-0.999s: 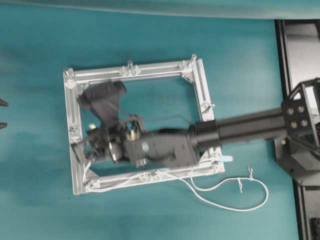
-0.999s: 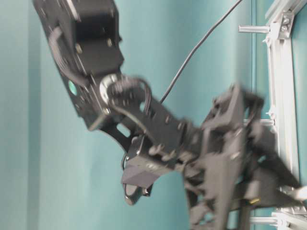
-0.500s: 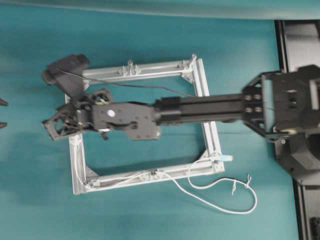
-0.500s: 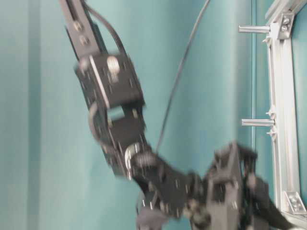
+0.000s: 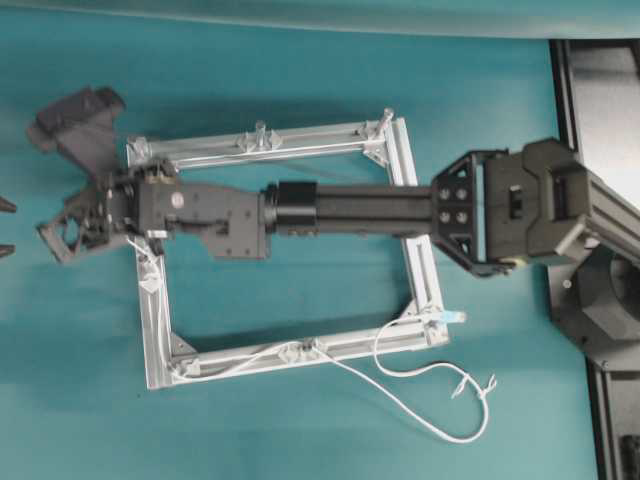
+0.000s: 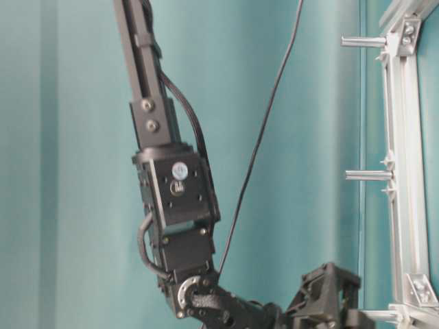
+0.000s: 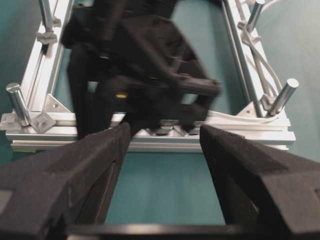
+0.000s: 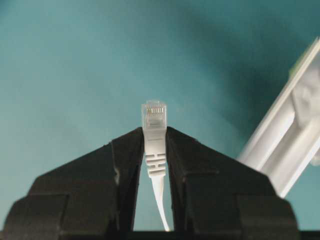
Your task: Move the cable alternately left and right between 8 pins so it hooks onto each one.
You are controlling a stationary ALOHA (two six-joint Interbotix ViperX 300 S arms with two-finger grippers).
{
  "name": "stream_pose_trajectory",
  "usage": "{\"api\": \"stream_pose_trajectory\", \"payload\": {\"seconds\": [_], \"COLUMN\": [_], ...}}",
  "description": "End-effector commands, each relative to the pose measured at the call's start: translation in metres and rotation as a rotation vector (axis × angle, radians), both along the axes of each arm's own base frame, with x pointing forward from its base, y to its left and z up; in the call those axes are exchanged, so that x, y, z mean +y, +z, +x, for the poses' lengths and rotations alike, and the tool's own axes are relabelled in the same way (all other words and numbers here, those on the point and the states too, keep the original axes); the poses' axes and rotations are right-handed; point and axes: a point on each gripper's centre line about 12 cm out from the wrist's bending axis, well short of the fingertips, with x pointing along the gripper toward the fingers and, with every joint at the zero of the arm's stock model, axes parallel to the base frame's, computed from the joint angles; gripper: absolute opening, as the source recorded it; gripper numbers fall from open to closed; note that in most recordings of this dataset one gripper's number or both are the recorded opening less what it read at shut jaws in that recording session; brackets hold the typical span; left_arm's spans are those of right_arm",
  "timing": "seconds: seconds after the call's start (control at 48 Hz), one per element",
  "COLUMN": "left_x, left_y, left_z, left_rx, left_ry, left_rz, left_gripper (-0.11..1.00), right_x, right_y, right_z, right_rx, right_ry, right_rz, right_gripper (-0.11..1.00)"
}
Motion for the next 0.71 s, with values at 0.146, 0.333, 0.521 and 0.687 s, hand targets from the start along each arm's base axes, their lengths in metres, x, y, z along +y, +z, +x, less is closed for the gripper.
{"api": "stream_pose_trajectory", "payload": {"seconds": [0.146,0.333,0.521,0.687], "left_x": [0.0,0.0,0.0,0.0], "left_y": [0.006,0.005,0.004,0.004], "left_z": [0.002,0.002,0.002,0.002], "left_rx": [-0.009,-0.007,-0.009,-0.007], "left_ry": [-0.005,-0.004,-0.004,-0.004], "left_rz": [0.004,0.004,0.003,0.002], "left_gripper": [0.7,0.7,0.7,0.7], "right_x": [-0.036,-0.044,-0.055,-0.067], "right_y": [0.034,0.031,0.03,0.029], "right_z": [0.003,0.0,-0.001,-0.003], "right_rx": [-0.074,-0.041,-0.041,-0.043], "right_ry": [-0.039,-0.051,-0.064,-0.08], "right_rz": [-0.044,-0.083,-0.094,-0.104], "right_gripper": [0.16,0.16,0.16,0.16]}}
